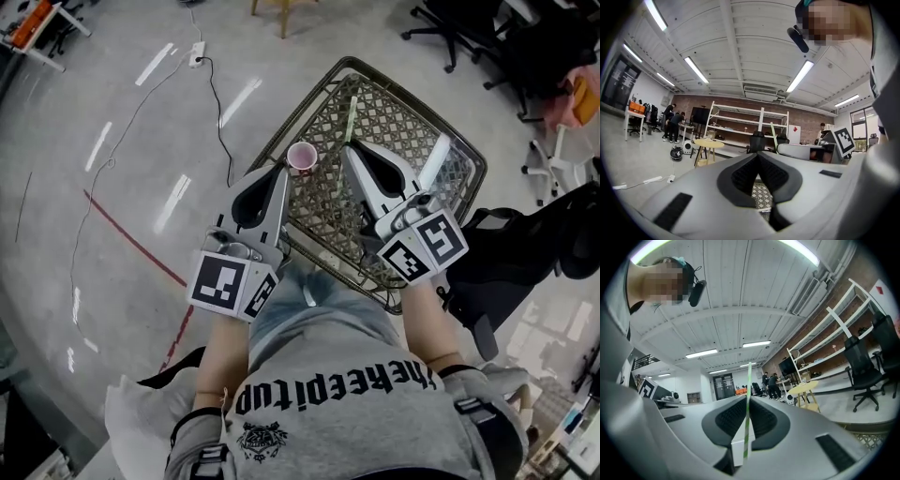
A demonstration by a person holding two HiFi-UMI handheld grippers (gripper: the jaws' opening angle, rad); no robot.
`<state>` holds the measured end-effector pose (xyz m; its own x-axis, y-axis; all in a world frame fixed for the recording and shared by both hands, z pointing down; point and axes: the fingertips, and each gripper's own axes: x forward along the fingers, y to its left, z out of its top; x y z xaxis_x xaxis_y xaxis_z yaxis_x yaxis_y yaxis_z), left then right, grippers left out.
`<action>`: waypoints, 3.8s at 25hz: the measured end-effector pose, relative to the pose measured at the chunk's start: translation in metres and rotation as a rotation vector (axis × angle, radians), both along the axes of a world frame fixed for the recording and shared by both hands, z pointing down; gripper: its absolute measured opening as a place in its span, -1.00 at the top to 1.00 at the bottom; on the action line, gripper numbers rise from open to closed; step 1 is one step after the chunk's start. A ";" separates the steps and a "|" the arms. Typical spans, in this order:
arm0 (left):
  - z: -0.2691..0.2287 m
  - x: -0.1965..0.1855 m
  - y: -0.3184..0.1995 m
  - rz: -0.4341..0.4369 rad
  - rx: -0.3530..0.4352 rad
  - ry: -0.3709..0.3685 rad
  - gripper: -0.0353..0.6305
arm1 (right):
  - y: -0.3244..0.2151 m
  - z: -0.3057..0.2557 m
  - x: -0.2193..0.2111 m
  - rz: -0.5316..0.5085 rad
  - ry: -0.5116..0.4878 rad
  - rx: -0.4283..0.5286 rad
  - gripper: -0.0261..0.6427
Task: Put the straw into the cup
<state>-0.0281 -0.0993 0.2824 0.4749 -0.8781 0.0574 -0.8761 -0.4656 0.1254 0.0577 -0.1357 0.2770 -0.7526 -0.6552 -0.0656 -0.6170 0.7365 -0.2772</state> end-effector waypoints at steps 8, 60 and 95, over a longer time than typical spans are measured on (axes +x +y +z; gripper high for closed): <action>0.006 -0.021 -0.023 0.098 -0.013 0.005 0.80 | -0.015 0.005 -0.021 0.097 0.000 -0.001 0.78; 0.106 -0.046 -0.090 0.492 -0.167 -0.026 0.80 | -0.099 0.166 -0.046 0.532 0.096 -0.111 0.78; 0.151 -0.045 -0.099 0.470 -0.236 -0.041 0.80 | -0.098 0.252 -0.048 0.556 0.188 -0.175 0.77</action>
<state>-0.0730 -0.1987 0.4337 0.8079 -0.5317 0.2543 -0.5856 -0.7729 0.2444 0.0096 -0.2335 0.5292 -0.2828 -0.9423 0.1791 -0.9461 0.2432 -0.2139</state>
